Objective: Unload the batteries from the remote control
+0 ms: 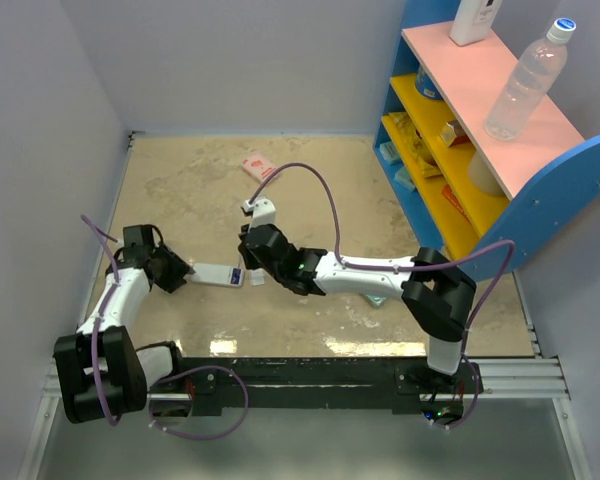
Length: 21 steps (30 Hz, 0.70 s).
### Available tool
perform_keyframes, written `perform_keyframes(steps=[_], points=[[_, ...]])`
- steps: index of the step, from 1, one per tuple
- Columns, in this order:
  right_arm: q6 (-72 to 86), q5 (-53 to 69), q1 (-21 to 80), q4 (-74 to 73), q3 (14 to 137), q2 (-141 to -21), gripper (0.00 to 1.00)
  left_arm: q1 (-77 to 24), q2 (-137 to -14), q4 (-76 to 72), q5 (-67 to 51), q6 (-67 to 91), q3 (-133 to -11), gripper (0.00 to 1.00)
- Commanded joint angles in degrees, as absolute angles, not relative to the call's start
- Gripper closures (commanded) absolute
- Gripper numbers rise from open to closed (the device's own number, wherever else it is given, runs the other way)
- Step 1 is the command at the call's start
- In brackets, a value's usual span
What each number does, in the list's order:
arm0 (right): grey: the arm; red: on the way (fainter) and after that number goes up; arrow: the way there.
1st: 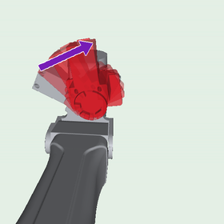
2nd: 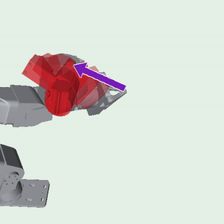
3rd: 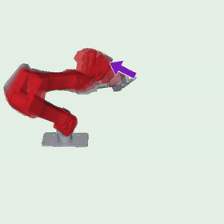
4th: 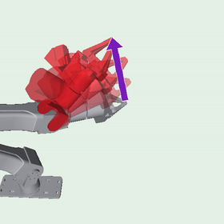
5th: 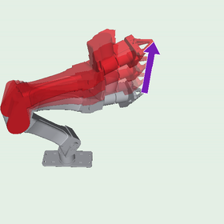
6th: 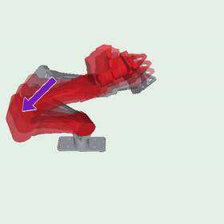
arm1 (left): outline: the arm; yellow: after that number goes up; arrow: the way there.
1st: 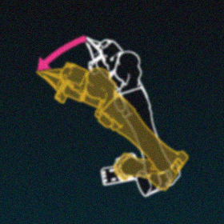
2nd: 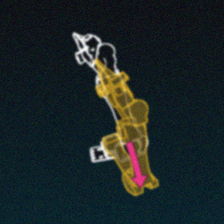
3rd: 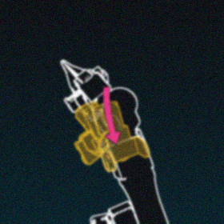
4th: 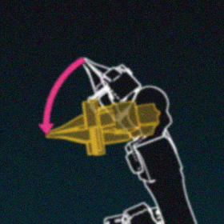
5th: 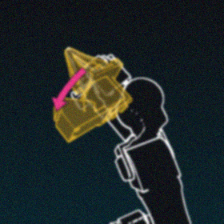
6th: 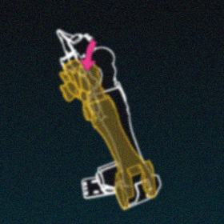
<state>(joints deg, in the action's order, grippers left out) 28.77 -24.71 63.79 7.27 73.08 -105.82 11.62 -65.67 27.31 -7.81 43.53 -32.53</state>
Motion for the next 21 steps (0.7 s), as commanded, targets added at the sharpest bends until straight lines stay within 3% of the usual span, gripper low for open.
perform_keyframes(steps=[1,21], points=[[27.8,-28.5,64.6,6.5,76.3,-107.4,1.00,12.1,-65.8,24.9,-10.5,41.5,-35.4,0.60],[31.0,-43.1,72.7,-11.3,88.2,-118.9,1.00,12.1,-72.2,23.2,-10.9,41.1,-33.6,0.65]])
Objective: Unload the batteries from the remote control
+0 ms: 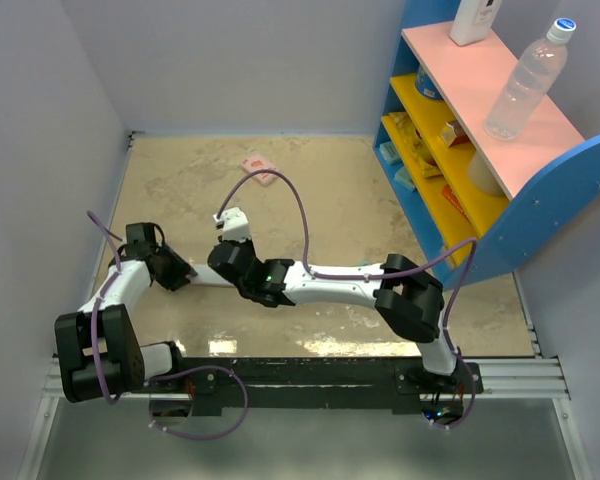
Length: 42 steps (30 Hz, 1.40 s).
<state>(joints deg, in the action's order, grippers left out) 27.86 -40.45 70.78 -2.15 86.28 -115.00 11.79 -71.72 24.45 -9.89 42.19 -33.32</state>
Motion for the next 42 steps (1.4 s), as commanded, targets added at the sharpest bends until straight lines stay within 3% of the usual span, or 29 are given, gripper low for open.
perform_keyframes(steps=[1,7,22,42], points=[[33.5,-44.0,73.0,-12.8,88.6,-119.4,1.00,12.1,-72.2,23.2,-10.9,41.1,-33.5,0.65],[40.2,-45.8,74.3,-12.6,82.4,-117.2,1.00,12.1,-72.2,23.6,-10.3,41.2,-33.5,0.65],[46.8,-41.6,71.5,8.5,62.4,-106.8,1.00,12.0,-73.8,23.5,-10.8,40.7,-33.7,0.66],[52.2,-38.8,68.0,17.1,53.6,-103.1,1.00,12.1,-73.9,23.9,-10.5,40.6,-34.0,0.66]])
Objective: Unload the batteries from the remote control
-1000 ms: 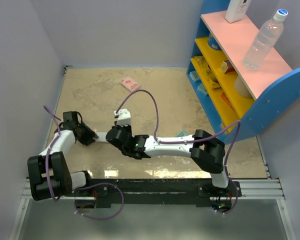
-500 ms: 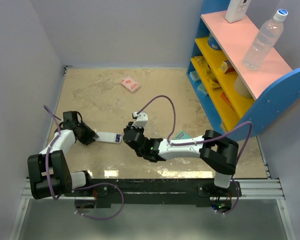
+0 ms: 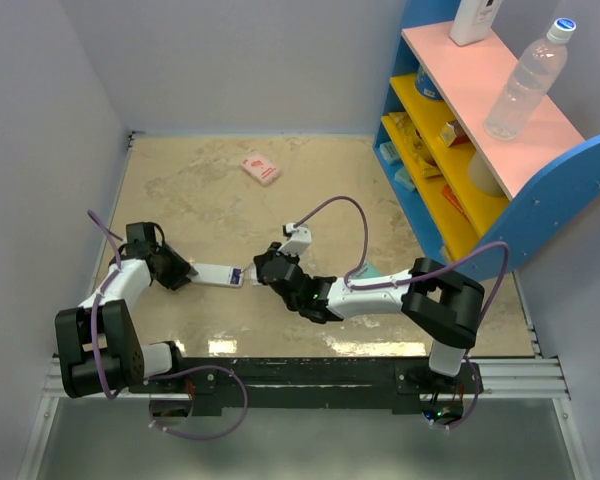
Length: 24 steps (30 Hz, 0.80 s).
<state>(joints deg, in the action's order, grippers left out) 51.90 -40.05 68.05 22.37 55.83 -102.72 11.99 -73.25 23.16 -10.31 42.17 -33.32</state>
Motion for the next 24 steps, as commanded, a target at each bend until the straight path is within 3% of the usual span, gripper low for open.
perform_keyframes(steps=[1,13,24], points=[[52.2,-38.8,68.0,17.1,53.5,-103.0,1.00,12.1,-73.9,23.8,-10.5,40.6,-33.9,0.66],[55.4,-32.3,63.5,27.3,48.8,-101.6,1.00,12.0,-73.8,23.5,-11.1,40.5,-33.8,0.66],[55.5,-30.9,61.6,28.2,50.6,-100.2,1.00,12.0,-73.9,22.9,-11.8,40.3,-33.6,0.66]])
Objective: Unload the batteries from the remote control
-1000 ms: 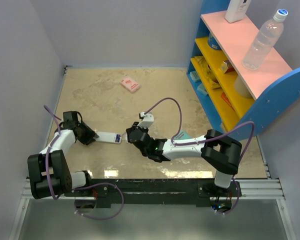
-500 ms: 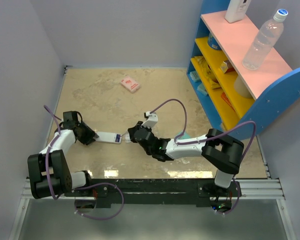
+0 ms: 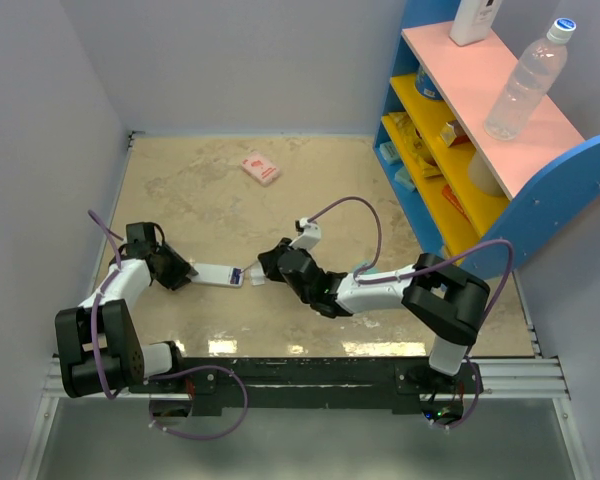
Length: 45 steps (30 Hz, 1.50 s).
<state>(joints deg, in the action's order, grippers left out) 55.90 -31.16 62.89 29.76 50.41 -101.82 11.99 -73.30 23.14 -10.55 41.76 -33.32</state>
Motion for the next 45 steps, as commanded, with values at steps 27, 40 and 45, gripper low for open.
perform_keyframes(steps=[27,40,45], points=[[59.9,-24.6,58.7,30.1,52.1,-99.6,1.00,12.0,-74.0,21.4,-14.8,40.0,-32.9,0.66],[58.4,-20.2,58.7,23.5,58.4,-103.9,1.00,12.0,-74.0,21.5,-15.0,39.9,-33.0,0.66],[53.4,-20.4,58.7,19.7,64.4,-107.2,1.00,12.0,-73.9,21.6,-15.0,39.9,-33.0,0.66]])
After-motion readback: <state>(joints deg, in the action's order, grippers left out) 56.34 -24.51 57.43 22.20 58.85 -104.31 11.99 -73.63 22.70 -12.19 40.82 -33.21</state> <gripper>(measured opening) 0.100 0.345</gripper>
